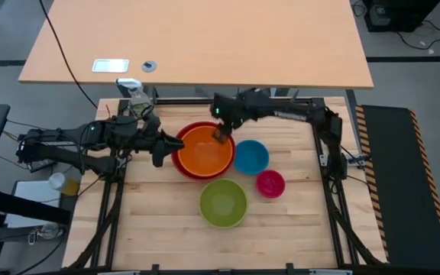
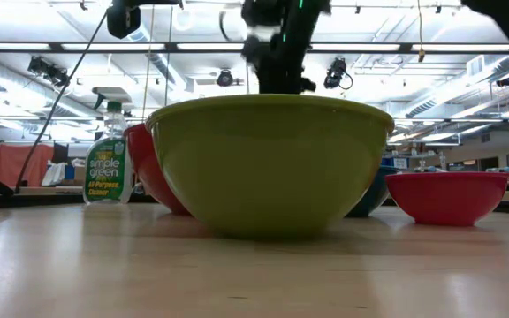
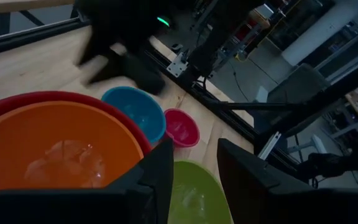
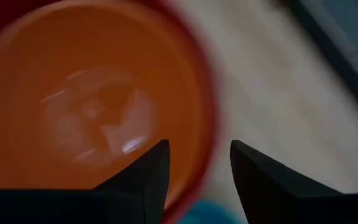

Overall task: Nest bowls inside each other
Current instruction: Stack the green bowl on the orange bowl

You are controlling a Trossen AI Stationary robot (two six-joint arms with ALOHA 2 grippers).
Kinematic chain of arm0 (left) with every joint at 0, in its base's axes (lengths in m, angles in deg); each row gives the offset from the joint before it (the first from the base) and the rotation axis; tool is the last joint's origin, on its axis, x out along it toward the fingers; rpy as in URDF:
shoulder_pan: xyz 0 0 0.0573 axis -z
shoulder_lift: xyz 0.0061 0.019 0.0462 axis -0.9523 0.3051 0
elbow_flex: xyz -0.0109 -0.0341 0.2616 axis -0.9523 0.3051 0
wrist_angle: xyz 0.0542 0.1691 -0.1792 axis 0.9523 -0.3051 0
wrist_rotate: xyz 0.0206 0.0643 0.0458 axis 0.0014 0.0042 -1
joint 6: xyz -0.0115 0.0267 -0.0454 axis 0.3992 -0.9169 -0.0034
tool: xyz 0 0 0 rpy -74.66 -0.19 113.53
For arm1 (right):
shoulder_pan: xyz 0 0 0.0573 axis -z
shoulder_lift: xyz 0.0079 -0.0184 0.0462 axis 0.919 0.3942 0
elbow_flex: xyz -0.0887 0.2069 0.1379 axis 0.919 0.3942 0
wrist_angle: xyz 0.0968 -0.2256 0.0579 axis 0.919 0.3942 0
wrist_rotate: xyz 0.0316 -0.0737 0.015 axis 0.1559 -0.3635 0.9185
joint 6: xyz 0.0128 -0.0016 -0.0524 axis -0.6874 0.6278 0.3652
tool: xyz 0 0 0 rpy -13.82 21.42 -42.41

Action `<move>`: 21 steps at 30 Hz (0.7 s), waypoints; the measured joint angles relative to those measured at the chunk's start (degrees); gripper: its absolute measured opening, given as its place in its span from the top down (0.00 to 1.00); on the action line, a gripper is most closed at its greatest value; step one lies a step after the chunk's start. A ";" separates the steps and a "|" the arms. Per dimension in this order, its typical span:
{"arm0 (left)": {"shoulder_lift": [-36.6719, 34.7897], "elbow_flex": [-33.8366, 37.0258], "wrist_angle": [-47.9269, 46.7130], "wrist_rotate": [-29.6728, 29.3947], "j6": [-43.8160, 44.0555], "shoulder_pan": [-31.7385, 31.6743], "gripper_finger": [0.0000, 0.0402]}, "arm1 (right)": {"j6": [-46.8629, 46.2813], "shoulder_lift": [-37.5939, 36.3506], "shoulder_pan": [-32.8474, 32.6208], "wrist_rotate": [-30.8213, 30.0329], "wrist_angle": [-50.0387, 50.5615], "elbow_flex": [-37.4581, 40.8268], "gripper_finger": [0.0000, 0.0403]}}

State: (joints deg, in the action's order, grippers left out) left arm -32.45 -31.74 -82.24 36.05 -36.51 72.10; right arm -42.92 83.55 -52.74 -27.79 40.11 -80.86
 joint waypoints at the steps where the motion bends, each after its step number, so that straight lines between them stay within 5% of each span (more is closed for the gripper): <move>1: 0.00 0.00 0.02 0.02 -0.14 0.00 0.68 | -1.28 -0.75 -1.76 0.42 -0.09 0.66 0.57; 15: 0.00 0.00 1.27 1.49 -6.14 0.00 0.68 | -32.33 -11.64 -26.54 -11.15 -4.80 17.89 0.57; 21: -0.04 0.00 2.98 1.49 -9.20 -0.04 0.68 | -44.45 -12.28 -30.56 -8.56 -12.77 28.99 0.57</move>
State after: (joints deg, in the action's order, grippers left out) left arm -32.49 -31.74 -79.25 37.54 -45.71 72.05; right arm -87.36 71.27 -83.30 -36.35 27.33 -51.86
